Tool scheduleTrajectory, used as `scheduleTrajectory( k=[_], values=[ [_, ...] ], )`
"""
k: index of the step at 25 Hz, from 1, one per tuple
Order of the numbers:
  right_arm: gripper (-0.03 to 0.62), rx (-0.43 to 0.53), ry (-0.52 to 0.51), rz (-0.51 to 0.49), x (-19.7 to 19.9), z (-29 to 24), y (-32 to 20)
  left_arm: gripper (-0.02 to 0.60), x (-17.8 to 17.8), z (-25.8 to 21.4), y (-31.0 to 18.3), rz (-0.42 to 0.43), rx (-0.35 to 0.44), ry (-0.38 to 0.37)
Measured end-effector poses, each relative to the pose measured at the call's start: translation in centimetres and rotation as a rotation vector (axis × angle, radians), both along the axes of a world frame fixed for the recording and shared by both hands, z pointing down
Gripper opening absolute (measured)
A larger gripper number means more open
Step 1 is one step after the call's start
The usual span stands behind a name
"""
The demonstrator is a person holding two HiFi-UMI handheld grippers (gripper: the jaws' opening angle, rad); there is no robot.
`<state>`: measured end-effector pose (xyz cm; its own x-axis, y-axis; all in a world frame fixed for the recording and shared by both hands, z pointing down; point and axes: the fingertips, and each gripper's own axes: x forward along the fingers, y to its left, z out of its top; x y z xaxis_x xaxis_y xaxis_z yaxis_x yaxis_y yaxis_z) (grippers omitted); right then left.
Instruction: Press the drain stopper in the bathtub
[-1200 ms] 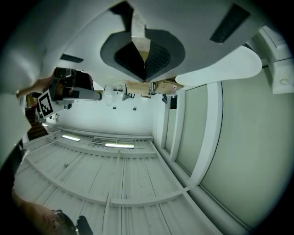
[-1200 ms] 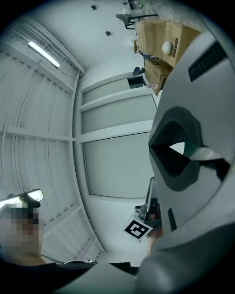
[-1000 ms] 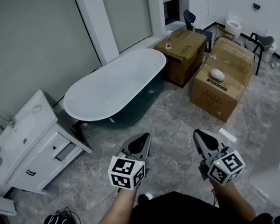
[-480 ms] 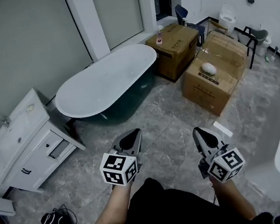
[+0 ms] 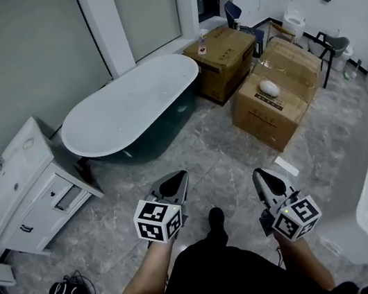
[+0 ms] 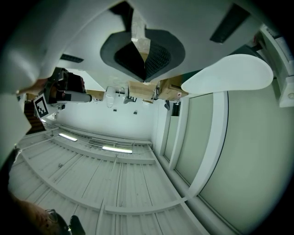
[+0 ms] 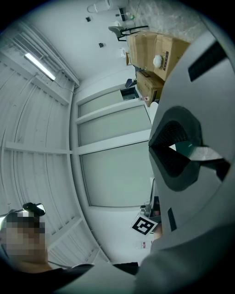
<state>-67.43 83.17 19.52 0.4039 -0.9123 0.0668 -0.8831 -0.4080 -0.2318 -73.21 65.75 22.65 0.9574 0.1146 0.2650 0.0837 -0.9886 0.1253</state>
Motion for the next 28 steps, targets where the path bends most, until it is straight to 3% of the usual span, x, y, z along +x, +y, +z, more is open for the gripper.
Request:
scheduleTrajectory(
  k=[6, 17, 22, 28],
  values=[
    [0.014, -0.048, 0.005, 0.016, 7.2, 1.1, -1.3, 0.017, 8.1, 1.6, -1.0, 0.04, -0.029, 0.005],
    [0.014, -0.146, -0.015, -0.036, 21.9, 1.4, -9.6, 0.017, 24.2, 2.5, -8.1, 0.037, -0.085, -0.009],
    [0.014, -0.155, -0.042, -0.071, 24.9, 1.7, -14.1, 0.017, 27.9, 3.0, -11.6, 0.016, -0.099, -0.009],
    [0.014, -0.165, -0.043, -0.13, 27.3, 1.6, -17.9, 0.017, 29.0, 1.8, -15.4, -0.055, -0.085, 0.011]
  ],
)
